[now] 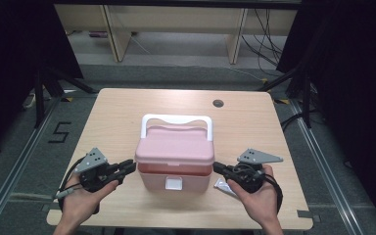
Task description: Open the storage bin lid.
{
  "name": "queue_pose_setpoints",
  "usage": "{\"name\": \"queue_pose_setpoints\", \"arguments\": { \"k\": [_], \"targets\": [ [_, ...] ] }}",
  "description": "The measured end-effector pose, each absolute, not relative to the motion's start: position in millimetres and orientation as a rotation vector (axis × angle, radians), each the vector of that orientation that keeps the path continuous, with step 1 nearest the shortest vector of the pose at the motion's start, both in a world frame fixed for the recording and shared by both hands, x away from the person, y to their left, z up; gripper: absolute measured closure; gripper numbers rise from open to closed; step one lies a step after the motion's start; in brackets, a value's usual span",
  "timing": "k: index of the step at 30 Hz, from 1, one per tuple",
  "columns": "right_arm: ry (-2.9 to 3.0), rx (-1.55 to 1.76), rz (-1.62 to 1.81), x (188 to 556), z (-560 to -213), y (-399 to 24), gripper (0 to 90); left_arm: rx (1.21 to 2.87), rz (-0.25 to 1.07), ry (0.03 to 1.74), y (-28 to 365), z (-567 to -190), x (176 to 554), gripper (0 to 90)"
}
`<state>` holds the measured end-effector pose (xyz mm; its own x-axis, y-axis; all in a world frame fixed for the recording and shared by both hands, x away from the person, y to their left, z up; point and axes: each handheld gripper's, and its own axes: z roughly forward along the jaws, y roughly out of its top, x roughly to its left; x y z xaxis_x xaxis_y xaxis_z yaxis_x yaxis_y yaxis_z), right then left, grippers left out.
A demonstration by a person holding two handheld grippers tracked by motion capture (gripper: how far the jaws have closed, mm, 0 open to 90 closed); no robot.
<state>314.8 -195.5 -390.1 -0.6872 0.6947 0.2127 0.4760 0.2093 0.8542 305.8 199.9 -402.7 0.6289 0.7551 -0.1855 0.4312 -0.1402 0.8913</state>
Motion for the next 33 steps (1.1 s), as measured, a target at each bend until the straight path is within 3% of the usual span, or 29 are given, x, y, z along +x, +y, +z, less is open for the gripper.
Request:
{"name": "queue_pose_setpoints", "arguments": {
  "k": [6,33],
  "targets": [
    [2.243,1.101,1.471,316.4,-390.3,-194.9,90.0,1.772,0.378,0.955,192.3,-411.8,307.7,89.5],
    [2.209,1.134,1.514,320.2,-379.2,-190.9,90.0,1.78,0.416,0.956,165.7,-432.6,314.3,90.0]
  ]
}}
